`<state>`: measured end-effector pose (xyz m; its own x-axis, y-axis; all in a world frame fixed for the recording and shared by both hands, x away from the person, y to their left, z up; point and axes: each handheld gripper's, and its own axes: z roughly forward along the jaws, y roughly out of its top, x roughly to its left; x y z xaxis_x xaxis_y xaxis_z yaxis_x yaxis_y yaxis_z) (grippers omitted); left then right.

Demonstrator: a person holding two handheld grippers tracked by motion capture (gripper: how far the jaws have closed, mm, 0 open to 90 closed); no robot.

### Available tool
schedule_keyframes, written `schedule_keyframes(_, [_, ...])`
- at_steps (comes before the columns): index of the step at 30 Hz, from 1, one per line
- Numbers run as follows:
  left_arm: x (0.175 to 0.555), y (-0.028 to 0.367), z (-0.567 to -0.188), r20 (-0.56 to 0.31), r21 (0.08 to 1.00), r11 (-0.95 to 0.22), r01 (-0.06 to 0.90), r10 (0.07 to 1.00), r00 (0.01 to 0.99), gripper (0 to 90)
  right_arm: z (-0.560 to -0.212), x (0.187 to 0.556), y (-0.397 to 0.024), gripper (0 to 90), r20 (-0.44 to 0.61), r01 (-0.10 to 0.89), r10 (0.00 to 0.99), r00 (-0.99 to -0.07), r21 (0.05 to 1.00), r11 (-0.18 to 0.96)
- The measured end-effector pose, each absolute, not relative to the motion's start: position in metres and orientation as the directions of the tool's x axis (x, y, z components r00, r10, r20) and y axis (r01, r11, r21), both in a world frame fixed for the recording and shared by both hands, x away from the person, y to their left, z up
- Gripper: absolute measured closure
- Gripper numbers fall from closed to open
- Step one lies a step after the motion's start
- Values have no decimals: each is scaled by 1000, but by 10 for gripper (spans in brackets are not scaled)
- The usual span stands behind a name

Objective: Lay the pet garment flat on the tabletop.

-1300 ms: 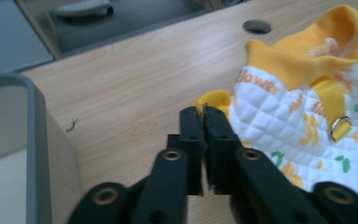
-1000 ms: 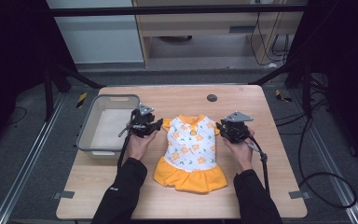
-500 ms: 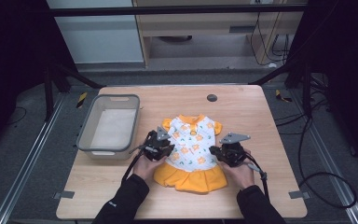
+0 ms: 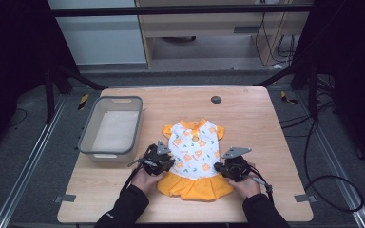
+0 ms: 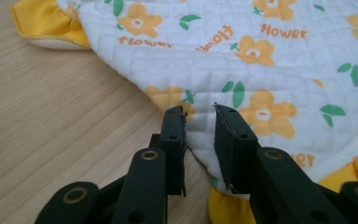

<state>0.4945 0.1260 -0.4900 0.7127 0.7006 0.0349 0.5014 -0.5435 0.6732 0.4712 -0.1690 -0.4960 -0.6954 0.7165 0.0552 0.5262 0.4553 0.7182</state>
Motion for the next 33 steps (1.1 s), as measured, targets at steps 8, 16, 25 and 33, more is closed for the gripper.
schedule_keyframes(8, [485, 129, -493, 35, 689, -520, 506, 720, 693, 701, -496, 459, -175, 877, 42, 522, 716, -697, 715, 466])
schedule_keyframes(16, [470, 137, -475, 2, 746, -473, 469, 707, 708, 599, -483, 454, -184, 782, 57, 489, 734, -676, 781, 389])
schedule_keyframes(25, [436, 168, -471, -4, 775, -440, 453, 713, 701, 475, -474, 443, -220, 571, 50, 466, 812, -581, 838, 283])
schedule_keyframes(33, [413, 194, -468, -4, 800, -412, 436, 723, 691, 385, -477, 437, -248, 425, 66, 477, 862, -502, 853, 212])
